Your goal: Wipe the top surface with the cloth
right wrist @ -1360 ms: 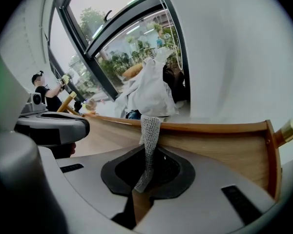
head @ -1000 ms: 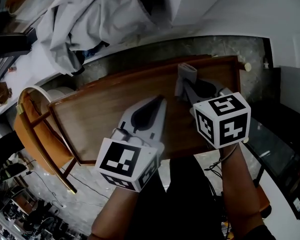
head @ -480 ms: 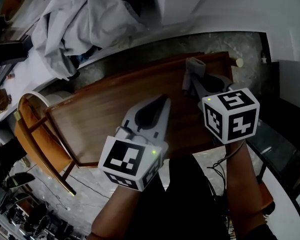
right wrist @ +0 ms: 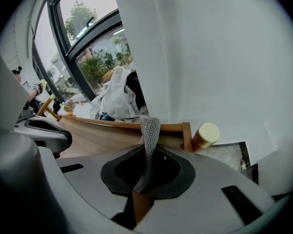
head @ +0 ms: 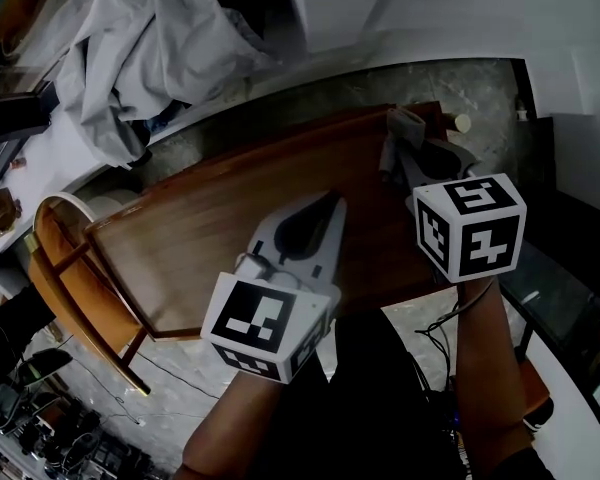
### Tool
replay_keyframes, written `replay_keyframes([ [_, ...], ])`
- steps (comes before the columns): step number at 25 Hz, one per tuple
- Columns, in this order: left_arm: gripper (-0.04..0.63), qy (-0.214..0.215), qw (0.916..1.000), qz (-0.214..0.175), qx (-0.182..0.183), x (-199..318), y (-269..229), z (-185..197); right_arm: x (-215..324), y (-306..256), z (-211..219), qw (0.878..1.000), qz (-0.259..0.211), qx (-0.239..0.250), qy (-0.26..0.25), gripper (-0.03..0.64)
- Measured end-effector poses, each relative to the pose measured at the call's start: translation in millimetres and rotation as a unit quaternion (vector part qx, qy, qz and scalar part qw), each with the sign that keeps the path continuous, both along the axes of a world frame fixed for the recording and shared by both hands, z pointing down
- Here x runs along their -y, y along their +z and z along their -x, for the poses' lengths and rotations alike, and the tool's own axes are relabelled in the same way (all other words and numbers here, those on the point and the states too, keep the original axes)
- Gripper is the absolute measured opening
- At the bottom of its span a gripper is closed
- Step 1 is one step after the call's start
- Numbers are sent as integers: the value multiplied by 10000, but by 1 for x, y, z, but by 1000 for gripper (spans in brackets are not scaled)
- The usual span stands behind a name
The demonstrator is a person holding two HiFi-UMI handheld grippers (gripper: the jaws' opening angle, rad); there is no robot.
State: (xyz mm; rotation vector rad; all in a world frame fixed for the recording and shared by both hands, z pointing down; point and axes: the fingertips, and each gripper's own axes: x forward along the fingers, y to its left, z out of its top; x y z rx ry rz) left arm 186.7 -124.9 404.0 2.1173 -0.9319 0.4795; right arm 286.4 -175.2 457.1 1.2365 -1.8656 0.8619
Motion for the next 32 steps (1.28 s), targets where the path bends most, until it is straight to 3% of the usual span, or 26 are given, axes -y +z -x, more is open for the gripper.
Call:
replay_keyframes([
  [11, 12, 25, 10000, -24, -4, 2, -2, -5, 5, -9, -31, 9958, -107, -886, 199, 37],
  [17, 12, -137, 9999, 14, -20, -3, -5, 17, 2, -25, -17, 9956, -258, -887, 165, 37],
  [22, 12, -665, 9977, -112, 73, -1, -18, 72, -3, -48, 47, 9976, -564, -354, -205, 37],
  [32, 12, -1716, 9830, -489, 426, -31, -60, 231, -47, -47, 243, 9886, -386, 669, -1292, 37],
])
